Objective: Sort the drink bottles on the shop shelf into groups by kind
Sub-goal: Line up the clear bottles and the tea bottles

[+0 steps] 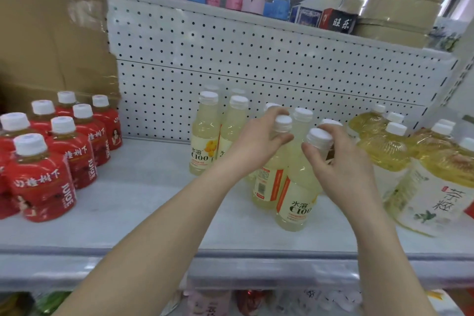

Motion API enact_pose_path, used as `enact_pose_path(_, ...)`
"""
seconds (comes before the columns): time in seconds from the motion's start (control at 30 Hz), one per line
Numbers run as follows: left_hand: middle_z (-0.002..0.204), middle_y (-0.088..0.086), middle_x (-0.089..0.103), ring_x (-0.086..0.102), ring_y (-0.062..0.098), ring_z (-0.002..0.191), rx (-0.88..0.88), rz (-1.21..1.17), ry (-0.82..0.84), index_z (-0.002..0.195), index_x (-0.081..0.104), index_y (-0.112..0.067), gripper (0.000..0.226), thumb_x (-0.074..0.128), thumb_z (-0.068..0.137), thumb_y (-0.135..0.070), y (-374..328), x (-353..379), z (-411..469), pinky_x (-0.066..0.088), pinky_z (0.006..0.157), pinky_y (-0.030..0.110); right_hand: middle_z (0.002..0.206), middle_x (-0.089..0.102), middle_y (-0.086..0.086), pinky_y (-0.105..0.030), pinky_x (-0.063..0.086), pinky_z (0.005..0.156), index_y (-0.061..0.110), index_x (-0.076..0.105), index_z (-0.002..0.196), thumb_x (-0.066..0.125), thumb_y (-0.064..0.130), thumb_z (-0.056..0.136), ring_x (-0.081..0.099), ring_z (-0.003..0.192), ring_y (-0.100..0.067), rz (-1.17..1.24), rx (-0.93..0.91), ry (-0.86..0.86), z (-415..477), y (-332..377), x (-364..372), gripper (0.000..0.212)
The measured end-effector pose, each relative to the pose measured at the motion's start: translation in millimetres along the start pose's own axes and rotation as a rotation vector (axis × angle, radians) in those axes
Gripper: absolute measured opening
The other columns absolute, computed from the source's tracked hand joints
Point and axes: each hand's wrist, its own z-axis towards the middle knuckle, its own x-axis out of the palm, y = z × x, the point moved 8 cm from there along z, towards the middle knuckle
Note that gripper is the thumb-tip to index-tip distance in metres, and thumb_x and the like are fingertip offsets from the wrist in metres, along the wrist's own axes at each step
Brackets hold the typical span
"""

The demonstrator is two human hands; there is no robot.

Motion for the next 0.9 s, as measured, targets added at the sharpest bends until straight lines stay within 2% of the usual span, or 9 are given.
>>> enact_pose_path(0.07, 0.102, -0.003, 0.065, 0.058, 0.012, 0.076, -0.019, 0.038, -0.042, 0.135, 0.047, -0.031, 0.043, 0.061, 0.094, -0.039, 11, -22, -17, 0.044, 0.068, 0.03, 0.097, 0.07, 0.002, -0.043, 0.051, 0.079, 0.031, 0.054, 0.127, 0.062, 0.046, 0.093, 0.065, 0.087, -0.026, 0.037, -0.027, 0.023, -4, 7, 3, 0.038)
enact_pose_path(0.2, 0.102, -0.006, 0.069, 0.065, 0.016, 0.093, -0.111, 0.131, -0.167, 0.129, 0.048, -0.043, 0.041, 0.061, 0.091, -0.049, 42, -81, -54, 0.052, 0.083, 0.04, 0.097, 0.068, 0.01, -0.038, 0.05, 0.076, 0.033, 0.056, 0.128, 0.063, 0.046, 0.093, 0.064, 0.084, -0.015, 0.13, -0.083, 0.086, -3, 31, 25, 0.038)
enact_pose_path(0.4, 0.102, -0.008, 0.07, 0.066, 0.02, 0.097, -0.21, 0.161, -0.346, 0.126, 0.049, -0.041, 0.04, 0.064, 0.09, -0.046, 78, -126, -62, 0.051, 0.089, 0.045, 0.095, 0.062, 0.008, -0.035, 0.043, 0.074, 0.03, 0.052, 0.134, 0.062, 0.047, 0.095, 0.062, 0.09, -0.023, 0.174, -0.173, 0.117, 20, 75, 84, 0.044)
enact_pose_path(0.53, 0.1, -0.009, 0.071, 0.066, 0.019, 0.095, -0.176, 0.168, -0.338, 0.126, 0.048, -0.042, 0.04, 0.064, 0.089, -0.046, 78, -113, -47, 0.051, 0.088, 0.045, 0.122, 0.065, -0.004, -0.045, 0.048, 0.091, 0.024, 0.045, 0.143, 0.06, 0.044, 0.098, 0.061, 0.109, -0.031, 0.179, -0.163, 0.132, 38, 86, 109, 0.052)
enact_pose_path(0.6, 0.099, -0.008, 0.07, 0.066, 0.02, 0.093, -0.157, 0.168, -0.33, 0.126, 0.046, -0.042, 0.04, 0.063, 0.09, -0.047, 78, -108, -41, 0.052, 0.085, 0.045, 0.127, 0.063, -0.006, -0.046, 0.048, 0.093, 0.022, 0.044, 0.144, 0.059, 0.042, 0.099, 0.059, 0.114, -0.032, 0.173, -0.168, 0.132, 41, 87, 112, 0.052)
enact_pose_path(0.73, 0.103, -0.005, 0.068, 0.064, 0.023, 0.096, -0.179, 0.184, -0.319, 0.13, 0.045, -0.037, 0.043, 0.063, 0.091, -0.043, 82, -107, -34, 0.052, 0.085, 0.045, 0.128, 0.06, -0.008, -0.042, 0.047, 0.09, 0.021, 0.041, 0.146, 0.058, 0.041, 0.1, 0.058, 0.114, -0.033, 0.146, -0.165, 0.138, 43, 85, 113, 0.053)
enact_pose_path(0.9, 0.108, -0.005, 0.067, 0.063, 0.024, 0.1, -0.181, 0.219, -0.311, 0.132, 0.045, -0.034, 0.045, 0.063, 0.092, -0.04, 82, -106, -31, 0.051, 0.085, 0.044, 0.132, 0.06, -0.011, -0.035, 0.034, 0.079, 0.02, 0.036, 0.15, 0.053, 0.04, 0.103, 0.056, 0.116, -0.036, 0.098, -0.155, 0.168, 43, 84, 112, 0.054)
